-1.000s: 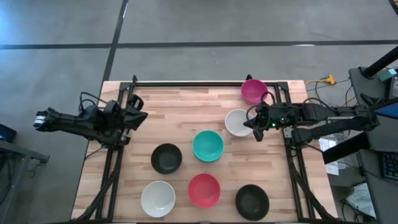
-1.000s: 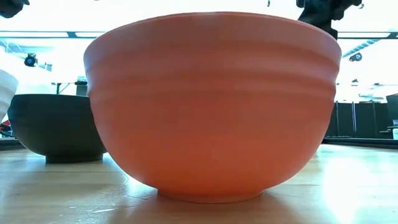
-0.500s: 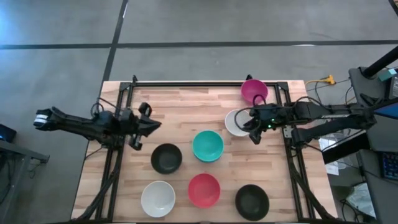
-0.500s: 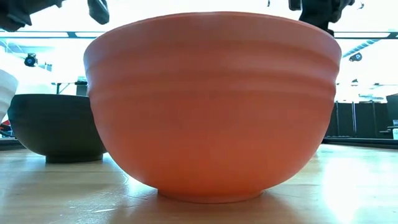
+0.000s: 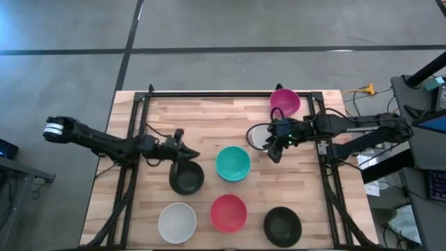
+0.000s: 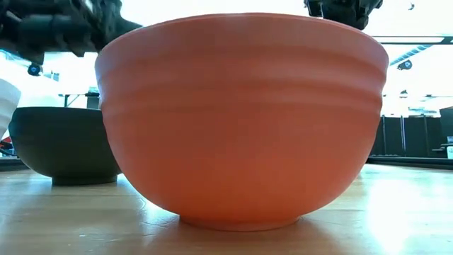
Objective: Nest bowls inside each other
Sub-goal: Stack the top white bowl on top of the light blue bowl
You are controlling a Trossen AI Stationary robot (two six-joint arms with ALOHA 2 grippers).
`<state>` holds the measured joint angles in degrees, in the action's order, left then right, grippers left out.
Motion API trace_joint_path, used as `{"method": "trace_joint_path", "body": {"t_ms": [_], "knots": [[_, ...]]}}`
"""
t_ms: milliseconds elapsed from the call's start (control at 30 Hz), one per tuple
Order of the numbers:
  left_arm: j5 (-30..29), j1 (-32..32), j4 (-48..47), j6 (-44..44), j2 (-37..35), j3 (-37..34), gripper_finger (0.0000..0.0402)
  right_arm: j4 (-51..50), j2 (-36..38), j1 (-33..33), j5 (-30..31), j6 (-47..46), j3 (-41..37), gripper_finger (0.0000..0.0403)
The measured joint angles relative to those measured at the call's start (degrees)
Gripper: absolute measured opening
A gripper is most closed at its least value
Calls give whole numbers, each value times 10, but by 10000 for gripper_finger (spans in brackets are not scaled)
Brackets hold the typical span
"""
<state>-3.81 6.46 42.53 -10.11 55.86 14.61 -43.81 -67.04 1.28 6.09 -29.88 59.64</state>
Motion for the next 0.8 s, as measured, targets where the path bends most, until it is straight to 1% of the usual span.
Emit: {"method": "trace_joint_path", "body": {"t_ms": [367, 567, 800], "knots": [[0, 0, 0, 0, 185, 3, 0, -3, 5, -2, 1, -1, -7, 140], [-1, 0, 1, 0, 281, 3, 0, -30, 17, -2, 1, 0, -7, 146], [-3, 0, 14, 0, 374, 5, 0, -34, 22, -2, 0, 4, -8, 144]]}}
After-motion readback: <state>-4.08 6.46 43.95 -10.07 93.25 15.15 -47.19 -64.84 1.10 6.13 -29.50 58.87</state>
